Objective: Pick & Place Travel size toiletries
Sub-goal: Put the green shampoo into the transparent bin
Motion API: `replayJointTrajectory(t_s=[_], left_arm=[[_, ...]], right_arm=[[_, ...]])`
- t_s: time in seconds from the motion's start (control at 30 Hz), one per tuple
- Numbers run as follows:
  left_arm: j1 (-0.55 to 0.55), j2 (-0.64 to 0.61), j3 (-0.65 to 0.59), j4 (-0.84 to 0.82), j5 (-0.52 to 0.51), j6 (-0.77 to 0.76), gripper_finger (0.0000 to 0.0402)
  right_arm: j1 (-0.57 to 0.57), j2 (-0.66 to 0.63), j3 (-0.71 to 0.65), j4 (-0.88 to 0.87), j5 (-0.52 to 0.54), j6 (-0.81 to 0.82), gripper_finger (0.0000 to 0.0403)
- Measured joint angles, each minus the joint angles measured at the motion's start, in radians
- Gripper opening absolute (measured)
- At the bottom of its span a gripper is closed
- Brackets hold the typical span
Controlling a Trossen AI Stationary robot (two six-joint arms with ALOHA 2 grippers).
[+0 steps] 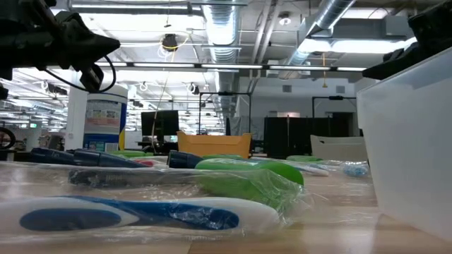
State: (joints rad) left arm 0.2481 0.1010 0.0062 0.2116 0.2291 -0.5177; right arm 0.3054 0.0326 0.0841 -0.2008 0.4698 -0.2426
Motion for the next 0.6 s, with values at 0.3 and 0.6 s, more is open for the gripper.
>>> replayJointTrajectory(t_s=[0.3, 0.6], left_arm=[[0.0, 0.0, 0.0, 0.046, 0.003, -0.097, 0.0001], [0.0, 0.0, 0.0, 0.059, -0.001, -0.097, 0.0001]], right_arm=[[0.006, 0.0, -0.001, 0.028, -0.004, 0.109, 0.0], [0.009, 0.0, -0.001, 0.167, -0.016, 0.779, 0.0]])
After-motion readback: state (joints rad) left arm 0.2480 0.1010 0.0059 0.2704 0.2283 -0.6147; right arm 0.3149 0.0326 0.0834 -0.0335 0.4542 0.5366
